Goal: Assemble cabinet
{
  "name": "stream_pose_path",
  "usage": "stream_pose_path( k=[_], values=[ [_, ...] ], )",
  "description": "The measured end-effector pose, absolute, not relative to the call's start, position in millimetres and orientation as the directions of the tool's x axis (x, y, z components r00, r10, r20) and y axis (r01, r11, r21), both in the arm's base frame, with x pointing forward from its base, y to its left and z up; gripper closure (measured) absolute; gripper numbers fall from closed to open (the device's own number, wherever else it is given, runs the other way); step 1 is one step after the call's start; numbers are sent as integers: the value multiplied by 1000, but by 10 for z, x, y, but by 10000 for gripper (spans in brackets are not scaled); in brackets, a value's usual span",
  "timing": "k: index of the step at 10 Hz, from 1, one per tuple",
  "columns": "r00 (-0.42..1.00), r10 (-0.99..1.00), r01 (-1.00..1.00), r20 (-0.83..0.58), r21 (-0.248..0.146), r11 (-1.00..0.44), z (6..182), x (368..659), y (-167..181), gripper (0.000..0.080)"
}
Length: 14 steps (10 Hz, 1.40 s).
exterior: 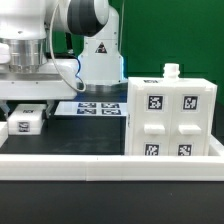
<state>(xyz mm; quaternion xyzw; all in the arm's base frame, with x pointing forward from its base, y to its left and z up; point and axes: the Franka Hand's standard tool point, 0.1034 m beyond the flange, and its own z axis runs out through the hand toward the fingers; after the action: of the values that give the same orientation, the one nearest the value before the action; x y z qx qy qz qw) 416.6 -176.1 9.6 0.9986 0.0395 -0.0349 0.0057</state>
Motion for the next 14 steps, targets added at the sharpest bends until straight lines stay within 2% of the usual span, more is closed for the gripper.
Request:
stream_pose_path(
  k=[6, 9, 12, 14],
  values=[
    [994, 80, 81, -73, 6, -997, 107, 4170, -1752, 240],
    [996, 87, 86, -37, -24, -996, 620, 4345, -1556, 239],
    [999, 47, 48, 20, -42, -998, 1173, 4602, -1162, 239],
    [1000, -20, -19, 23, -46, -999, 1394, 4725, -823, 239]
  ],
)
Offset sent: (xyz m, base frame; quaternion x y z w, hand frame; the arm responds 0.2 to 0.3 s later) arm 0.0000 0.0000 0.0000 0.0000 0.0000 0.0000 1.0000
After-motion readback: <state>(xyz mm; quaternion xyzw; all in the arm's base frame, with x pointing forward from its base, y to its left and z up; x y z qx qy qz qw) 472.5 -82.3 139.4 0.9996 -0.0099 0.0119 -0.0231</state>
